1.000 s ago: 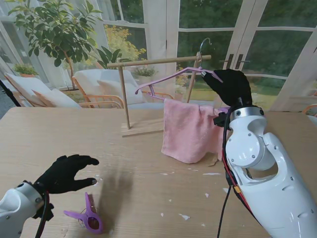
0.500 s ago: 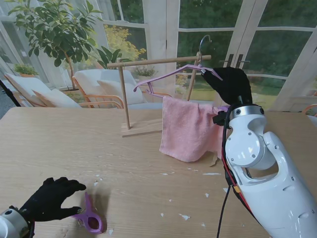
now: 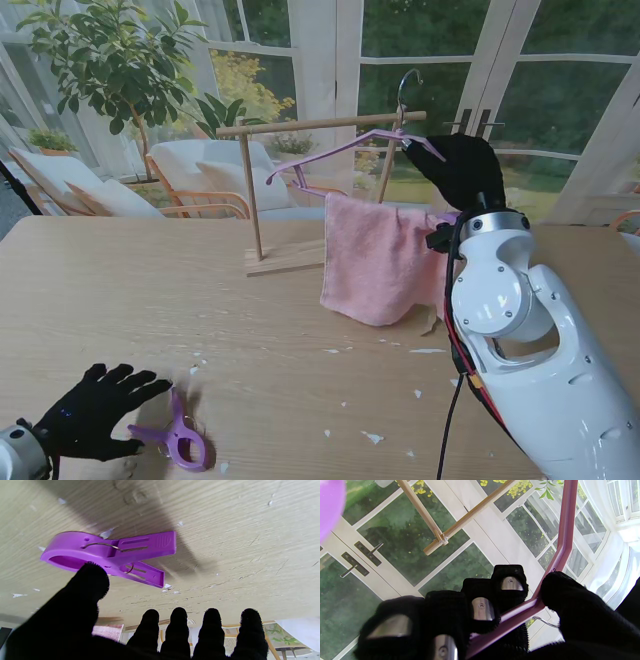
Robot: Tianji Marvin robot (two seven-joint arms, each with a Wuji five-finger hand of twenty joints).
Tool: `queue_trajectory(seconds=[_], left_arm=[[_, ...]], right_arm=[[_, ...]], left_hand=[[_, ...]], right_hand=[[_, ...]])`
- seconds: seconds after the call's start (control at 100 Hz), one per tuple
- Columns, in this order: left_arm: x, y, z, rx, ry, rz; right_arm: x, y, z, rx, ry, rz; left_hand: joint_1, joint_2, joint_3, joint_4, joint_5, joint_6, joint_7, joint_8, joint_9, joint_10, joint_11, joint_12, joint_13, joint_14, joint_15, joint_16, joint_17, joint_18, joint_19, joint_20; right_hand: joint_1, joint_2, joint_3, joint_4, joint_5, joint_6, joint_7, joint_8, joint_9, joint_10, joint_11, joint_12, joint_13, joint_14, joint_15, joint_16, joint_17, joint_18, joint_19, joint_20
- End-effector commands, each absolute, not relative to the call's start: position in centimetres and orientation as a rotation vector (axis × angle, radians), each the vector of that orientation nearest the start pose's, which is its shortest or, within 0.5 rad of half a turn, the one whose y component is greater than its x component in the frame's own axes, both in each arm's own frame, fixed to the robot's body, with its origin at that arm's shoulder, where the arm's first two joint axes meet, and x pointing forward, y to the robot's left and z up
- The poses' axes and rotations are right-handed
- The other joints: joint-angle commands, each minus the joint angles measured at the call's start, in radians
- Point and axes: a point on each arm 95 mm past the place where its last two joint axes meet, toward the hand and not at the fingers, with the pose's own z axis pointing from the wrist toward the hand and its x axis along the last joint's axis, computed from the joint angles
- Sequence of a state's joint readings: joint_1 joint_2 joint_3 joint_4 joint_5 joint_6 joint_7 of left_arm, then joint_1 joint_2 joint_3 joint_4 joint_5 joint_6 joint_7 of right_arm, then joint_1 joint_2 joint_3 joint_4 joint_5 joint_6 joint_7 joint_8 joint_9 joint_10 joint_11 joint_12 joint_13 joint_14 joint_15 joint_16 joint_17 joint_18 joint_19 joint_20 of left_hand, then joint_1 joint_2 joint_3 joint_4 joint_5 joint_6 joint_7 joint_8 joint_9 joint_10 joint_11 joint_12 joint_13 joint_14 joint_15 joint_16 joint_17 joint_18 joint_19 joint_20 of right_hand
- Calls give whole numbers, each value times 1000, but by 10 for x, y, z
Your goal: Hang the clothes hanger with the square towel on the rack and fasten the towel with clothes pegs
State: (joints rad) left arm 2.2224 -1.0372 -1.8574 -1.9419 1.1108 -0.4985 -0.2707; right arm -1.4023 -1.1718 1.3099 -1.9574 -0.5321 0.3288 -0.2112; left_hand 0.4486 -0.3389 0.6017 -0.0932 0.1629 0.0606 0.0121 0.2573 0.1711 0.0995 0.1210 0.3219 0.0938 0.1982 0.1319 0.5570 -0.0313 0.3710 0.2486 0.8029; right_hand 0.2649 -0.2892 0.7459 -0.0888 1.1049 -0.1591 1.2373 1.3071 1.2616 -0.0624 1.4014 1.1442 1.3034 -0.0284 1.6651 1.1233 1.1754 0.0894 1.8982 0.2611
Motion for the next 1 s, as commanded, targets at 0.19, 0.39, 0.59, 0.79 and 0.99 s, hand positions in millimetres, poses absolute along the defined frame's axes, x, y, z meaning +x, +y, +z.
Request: queue_trajectory(seconds=[0.19,0.39,0.59,0.79,0.99], left_arm=[[254,139,-334,-1188,2044,-1127],[257,136,-342,-1161,2114,-1095],[260,136,-347,-1098,2144,-1054],[263,134,-351,-1079,2126,-1060],[267,132,-356,-1097,2075,-1052]], right_arm=[[421,8,-110,1328,606,1959],[421,9,-109,1330,605,1966],[420,10,-109,1335,601,1968],[419,11,-110,1343,598,1970],[419,11,-110,1346,597,1971]], left_hand=[[-94,-64,94,-50,-29,-71,-38,-96,-49,-53,-62,18,-67,-26,-15,-20,-36,-32,-38,-14],[-88,-61,83,-52,-28,-99,-46,-138,-57,-66,-90,25,-70,-33,-33,-17,-42,-39,-36,-14],[-5,-88,112,-30,-25,-170,-29,-130,-56,-88,-107,-6,-71,-36,-29,0,-37,-42,-16,-9],[0,-98,155,-25,-50,-202,121,351,-54,-104,-101,-15,-68,-39,-19,28,-56,-43,70,-44],[-16,-84,139,-23,-74,-146,271,666,-55,-96,-95,6,-65,-34,-4,39,-73,-37,152,-92]], right_hand=[[28,88,97,113,105,-35,10,35,84,46,56,17,9,-41,170,52,73,-133,196,936],[28,89,98,115,107,-34,11,35,86,47,56,17,9,-41,170,54,73,-132,196,938],[29,89,99,116,107,-34,11,35,87,48,56,17,9,-41,171,56,73,-132,196,940],[29,88,98,116,107,-33,11,35,88,47,56,17,9,-41,171,58,73,-131,196,942],[29,88,99,117,107,-33,11,35,88,47,56,17,9,-41,171,59,73,-132,196,944]])
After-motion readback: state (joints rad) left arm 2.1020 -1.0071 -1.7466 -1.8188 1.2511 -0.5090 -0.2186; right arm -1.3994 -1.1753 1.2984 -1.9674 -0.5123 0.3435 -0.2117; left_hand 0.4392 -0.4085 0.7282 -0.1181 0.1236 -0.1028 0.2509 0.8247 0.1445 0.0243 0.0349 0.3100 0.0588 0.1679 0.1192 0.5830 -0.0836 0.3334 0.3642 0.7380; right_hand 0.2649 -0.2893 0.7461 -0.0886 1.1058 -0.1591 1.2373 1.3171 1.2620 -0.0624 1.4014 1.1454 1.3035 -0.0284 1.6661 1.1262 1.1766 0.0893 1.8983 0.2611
